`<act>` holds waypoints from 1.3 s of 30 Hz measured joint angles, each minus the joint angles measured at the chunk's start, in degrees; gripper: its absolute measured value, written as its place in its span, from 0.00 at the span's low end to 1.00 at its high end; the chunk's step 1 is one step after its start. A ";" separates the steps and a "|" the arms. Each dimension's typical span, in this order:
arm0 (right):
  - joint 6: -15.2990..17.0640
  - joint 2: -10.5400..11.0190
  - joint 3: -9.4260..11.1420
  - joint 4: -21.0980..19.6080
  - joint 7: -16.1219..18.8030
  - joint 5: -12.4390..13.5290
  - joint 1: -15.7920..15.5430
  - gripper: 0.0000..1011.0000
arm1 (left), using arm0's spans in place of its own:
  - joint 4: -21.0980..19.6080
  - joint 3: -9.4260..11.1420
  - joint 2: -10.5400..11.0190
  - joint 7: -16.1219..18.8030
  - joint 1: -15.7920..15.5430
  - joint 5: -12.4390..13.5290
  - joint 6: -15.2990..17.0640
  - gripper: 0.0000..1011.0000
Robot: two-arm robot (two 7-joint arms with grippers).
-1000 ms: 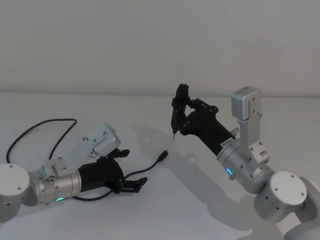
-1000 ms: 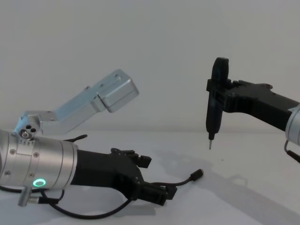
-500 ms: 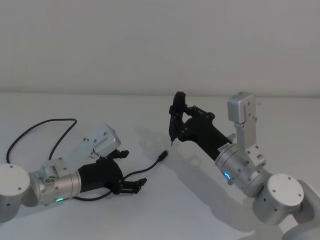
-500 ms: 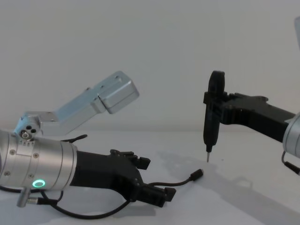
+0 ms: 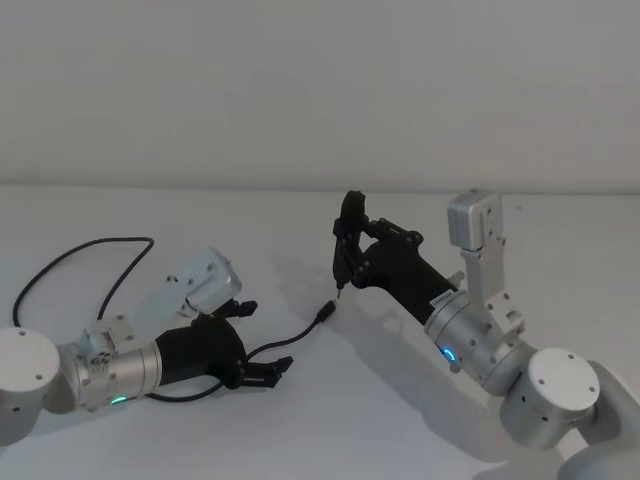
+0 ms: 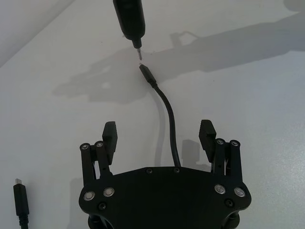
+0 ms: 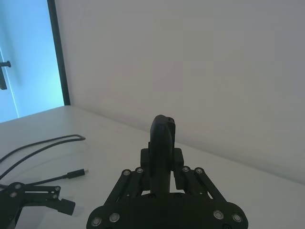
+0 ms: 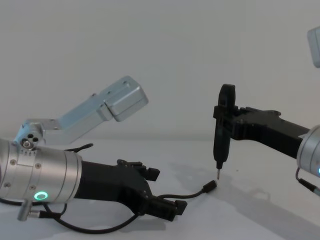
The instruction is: Pick up the data cable with the one hand.
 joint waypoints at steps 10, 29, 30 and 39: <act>-0.29 0.01 -0.38 1.19 0.70 0.37 0.75 0.27 | -0.01 -0.01 0.00 0.01 0.00 0.02 0.07 0.99; -0.32 0.13 -0.96 3.11 1.53 0.80 1.69 0.27 | -0.01 -0.01 0.00 0.00 -0.01 0.02 0.08 0.99; -0.34 0.13 -0.96 3.16 1.54 0.80 1.71 0.27 | -0.01 -0.01 0.00 0.00 0.00 0.01 0.08 0.99; -0.48 0.13 -1.03 3.48 1.62 0.87 1.83 0.27 | 0.00 -0.01 0.00 0.00 0.00 0.01 0.07 0.99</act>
